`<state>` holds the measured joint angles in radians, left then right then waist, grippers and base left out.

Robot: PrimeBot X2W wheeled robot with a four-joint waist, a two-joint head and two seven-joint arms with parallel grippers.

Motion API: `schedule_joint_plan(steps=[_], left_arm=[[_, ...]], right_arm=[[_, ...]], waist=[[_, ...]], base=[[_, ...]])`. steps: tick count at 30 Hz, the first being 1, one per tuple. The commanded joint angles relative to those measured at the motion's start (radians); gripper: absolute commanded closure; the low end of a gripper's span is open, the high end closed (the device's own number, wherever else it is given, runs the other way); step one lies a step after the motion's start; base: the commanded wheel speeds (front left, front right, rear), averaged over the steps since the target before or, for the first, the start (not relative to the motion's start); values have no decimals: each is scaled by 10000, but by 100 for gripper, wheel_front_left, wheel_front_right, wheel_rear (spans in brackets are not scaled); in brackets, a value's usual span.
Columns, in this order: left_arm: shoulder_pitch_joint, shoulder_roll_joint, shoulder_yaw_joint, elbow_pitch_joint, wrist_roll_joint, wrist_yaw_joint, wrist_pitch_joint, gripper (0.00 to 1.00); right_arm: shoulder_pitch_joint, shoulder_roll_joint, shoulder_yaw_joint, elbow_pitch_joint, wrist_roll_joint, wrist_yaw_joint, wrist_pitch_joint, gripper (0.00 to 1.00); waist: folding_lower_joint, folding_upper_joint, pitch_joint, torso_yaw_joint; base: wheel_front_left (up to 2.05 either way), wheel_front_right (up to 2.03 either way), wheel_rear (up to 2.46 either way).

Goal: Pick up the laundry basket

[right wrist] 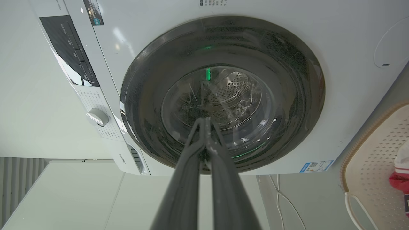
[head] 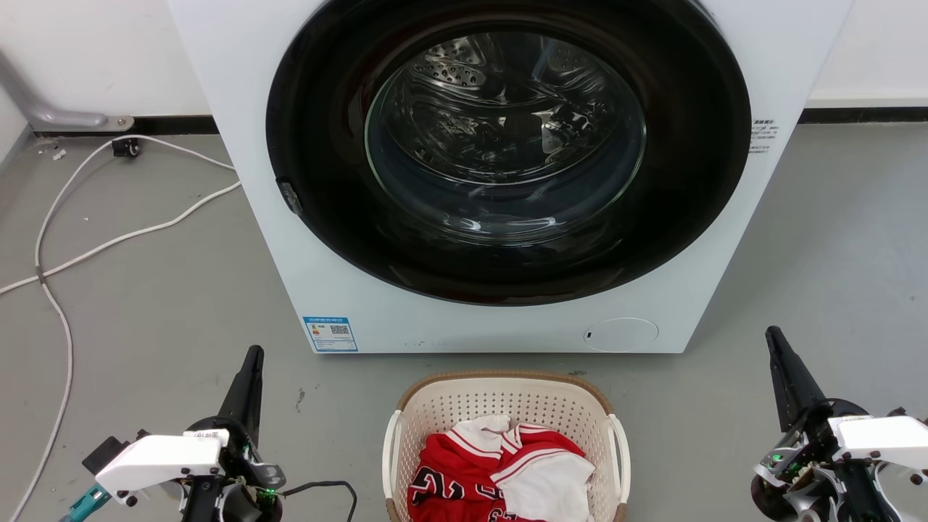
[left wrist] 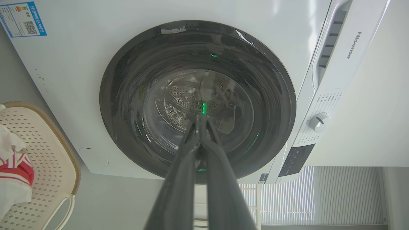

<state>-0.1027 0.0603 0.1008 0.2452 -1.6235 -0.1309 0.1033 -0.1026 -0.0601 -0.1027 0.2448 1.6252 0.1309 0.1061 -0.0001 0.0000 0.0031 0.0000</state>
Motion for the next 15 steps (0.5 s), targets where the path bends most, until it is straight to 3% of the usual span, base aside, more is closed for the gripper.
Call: schedule_joint_plan(steps=[1, 15], left_arm=[[-106, -6, 20, 15, 6, -24, 40, 100], [-110, -21, 47, 15, 34, -22, 66, 100]], right_arm=[[-107, 31, -17, 11, -72, -3, 21, 100], [-110, 47, -38, 11, -67, -3, 46, 100]], waist=[[1, 0, 0, 0], [1, 0, 0, 0]], base=[[0, 0, 0], [0, 0, 0]])
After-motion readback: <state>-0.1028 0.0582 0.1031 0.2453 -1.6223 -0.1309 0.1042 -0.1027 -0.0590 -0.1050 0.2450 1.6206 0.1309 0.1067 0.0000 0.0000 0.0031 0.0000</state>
